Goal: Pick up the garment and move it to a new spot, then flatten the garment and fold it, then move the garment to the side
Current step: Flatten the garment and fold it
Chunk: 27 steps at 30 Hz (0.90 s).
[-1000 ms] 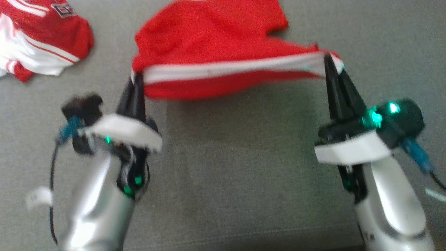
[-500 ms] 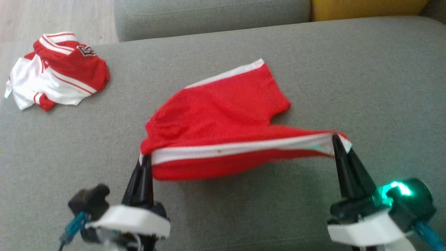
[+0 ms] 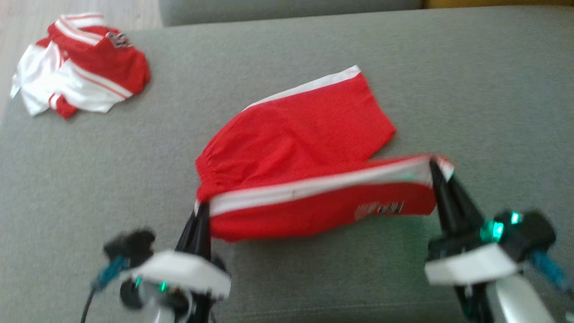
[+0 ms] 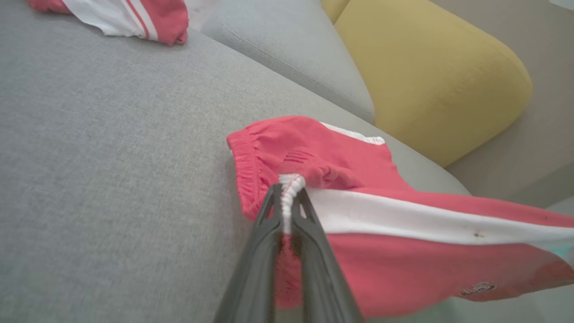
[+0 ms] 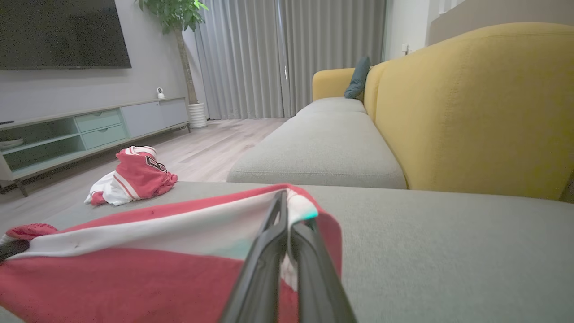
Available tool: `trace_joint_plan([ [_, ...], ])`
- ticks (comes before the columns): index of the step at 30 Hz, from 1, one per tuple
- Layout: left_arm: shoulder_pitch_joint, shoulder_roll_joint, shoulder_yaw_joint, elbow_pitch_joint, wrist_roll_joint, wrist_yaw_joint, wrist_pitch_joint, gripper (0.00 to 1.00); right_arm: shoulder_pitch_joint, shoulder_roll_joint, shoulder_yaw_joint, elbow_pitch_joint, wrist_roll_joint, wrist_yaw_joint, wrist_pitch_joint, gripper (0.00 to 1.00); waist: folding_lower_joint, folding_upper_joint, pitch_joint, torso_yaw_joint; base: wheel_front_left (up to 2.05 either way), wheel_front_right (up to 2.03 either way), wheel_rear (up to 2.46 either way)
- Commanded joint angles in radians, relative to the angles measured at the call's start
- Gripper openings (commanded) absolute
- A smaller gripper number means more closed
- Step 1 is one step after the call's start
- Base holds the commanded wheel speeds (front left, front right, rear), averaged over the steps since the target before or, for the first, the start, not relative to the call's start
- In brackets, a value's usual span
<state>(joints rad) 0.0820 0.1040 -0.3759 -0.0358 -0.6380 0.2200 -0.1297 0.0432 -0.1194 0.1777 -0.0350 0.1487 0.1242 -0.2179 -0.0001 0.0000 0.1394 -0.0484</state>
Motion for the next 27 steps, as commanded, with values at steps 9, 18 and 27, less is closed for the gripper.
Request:
trace_joint_plan([
  [9, -0.414, -0.044, 0.022, 0.249, -0.082, 0.010, 0.098, 0.00, -0.442, -0.076, 0.066, 0.280, 0.022, 0.007, 0.004, 0.00, 0.0001, 0.0000, 0.126, 0.096, 0.00, 0.00, 0.00],
  [18, -0.686, -0.053, -0.040, 0.520, -0.119, 0.013, 0.089, 0.00, -0.790, -0.056, 0.124, 0.708, 0.044, 0.007, -0.012, 0.00, 0.0001, 0.0000, 0.224, 0.134, 0.00, 0.00, 0.00],
  [27, -0.780, -0.054, -0.185, 0.591, -0.255, 0.018, -0.015, 1.00, -0.941, -0.038, 0.168, 0.984, 0.060, 0.007, -0.037, 0.89, 0.0001, 0.0000, 0.241, 0.173, 0.00, 0.00, 0.00],
])
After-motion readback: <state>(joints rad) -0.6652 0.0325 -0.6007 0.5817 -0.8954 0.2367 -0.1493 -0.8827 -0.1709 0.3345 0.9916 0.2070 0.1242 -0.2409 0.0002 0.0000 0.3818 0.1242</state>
